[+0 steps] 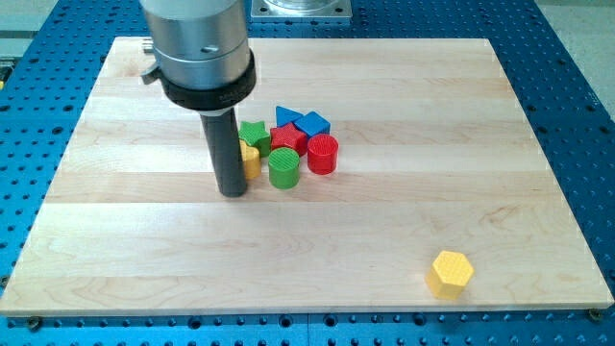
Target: Move the hexagon into the group of blocks
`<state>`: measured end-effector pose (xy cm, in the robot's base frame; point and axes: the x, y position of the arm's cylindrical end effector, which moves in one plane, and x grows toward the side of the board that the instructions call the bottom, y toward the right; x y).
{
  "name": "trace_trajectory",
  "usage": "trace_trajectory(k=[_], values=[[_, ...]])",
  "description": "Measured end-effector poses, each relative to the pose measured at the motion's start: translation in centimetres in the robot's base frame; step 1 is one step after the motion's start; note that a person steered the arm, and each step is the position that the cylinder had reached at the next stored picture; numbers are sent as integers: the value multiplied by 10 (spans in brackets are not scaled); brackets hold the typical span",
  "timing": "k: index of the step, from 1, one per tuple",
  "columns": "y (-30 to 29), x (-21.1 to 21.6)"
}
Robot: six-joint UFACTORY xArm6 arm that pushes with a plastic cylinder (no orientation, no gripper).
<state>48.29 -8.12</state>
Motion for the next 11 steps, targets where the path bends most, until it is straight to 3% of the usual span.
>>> trace_trajectory(k=[1, 3, 4, 5, 6, 7, 8, 9, 10, 11], values=[[4, 14], [18, 127], [72, 136], [179, 136], [213, 135], [292, 134], [314, 117], [234, 74], [117, 65], [146, 71]])
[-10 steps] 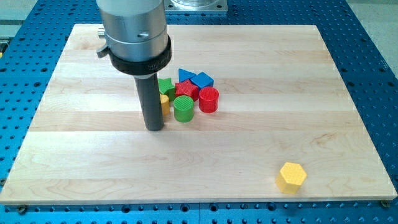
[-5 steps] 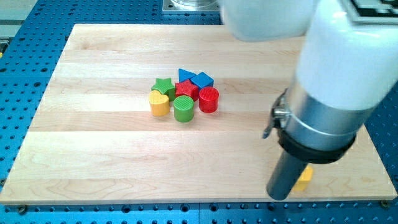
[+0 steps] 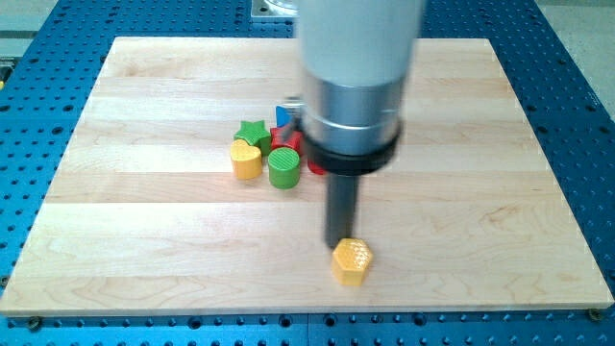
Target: Move the hexagon into the group of blocks
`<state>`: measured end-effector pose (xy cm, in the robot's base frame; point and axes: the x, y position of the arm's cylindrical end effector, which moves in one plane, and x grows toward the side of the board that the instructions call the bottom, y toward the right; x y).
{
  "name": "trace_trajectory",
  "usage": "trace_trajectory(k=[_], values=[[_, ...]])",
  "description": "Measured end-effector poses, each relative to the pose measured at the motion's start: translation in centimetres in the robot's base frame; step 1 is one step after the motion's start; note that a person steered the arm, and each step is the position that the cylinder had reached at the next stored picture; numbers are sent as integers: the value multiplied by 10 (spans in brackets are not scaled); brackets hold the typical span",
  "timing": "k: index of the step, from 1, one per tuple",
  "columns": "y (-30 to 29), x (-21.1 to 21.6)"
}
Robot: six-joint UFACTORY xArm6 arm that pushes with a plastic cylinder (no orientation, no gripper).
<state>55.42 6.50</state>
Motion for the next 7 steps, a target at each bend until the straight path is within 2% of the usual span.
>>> trace_trajectory(k=[1, 2, 3, 4, 5, 6, 7], values=[[49, 21], [20, 51], [-100, 21], [-188, -30], [-230, -2], [-226, -50], [-242, -63]])
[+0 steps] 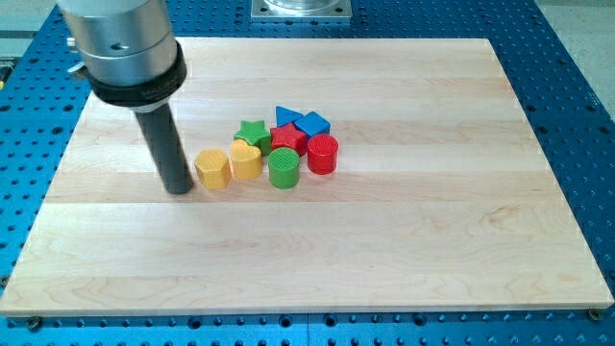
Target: Move the hexagon into the group of blocks
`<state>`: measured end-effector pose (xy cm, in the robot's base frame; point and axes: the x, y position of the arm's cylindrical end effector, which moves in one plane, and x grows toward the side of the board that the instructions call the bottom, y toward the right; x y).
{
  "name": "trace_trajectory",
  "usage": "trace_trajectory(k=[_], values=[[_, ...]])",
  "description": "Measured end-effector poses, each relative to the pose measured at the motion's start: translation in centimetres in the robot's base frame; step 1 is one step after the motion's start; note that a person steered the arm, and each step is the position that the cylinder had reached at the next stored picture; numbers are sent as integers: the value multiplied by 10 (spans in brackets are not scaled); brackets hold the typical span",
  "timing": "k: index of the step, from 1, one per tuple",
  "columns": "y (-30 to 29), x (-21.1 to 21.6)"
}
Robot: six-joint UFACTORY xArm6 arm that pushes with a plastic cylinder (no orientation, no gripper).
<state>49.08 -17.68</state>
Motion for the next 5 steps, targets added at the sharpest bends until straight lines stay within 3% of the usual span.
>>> trace_trajectory(k=[1, 5], values=[[5, 57], [55, 11]])
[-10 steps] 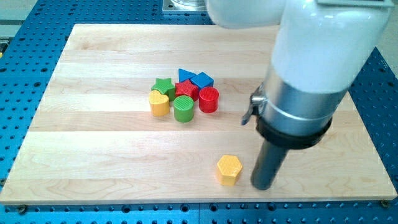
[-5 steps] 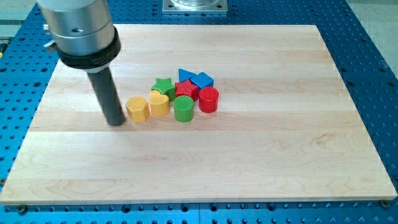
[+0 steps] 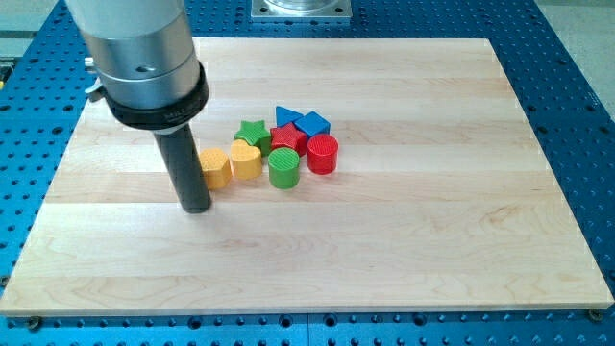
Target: Move the hexagon into the group of blocks
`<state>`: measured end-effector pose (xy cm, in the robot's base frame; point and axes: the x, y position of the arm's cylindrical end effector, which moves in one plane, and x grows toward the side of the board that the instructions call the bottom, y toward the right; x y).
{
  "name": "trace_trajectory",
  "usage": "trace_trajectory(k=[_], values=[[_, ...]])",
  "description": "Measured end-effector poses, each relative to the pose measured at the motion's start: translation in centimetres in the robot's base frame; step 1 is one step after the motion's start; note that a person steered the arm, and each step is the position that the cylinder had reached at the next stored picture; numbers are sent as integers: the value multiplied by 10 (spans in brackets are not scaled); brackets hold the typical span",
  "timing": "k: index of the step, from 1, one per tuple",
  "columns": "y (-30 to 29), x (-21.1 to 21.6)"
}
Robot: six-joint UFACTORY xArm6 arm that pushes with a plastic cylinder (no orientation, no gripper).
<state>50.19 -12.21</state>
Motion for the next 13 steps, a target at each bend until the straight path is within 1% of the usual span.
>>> trace_trajectory(k=[2, 4, 5, 6, 7, 8, 9, 10, 11, 12, 13], values=[[-8, -80], [40, -104], [18, -147], [-21, -163], [19, -167], [43, -164], [47, -190], [83, -196], [82, -161], [66, -152], [54, -152]])
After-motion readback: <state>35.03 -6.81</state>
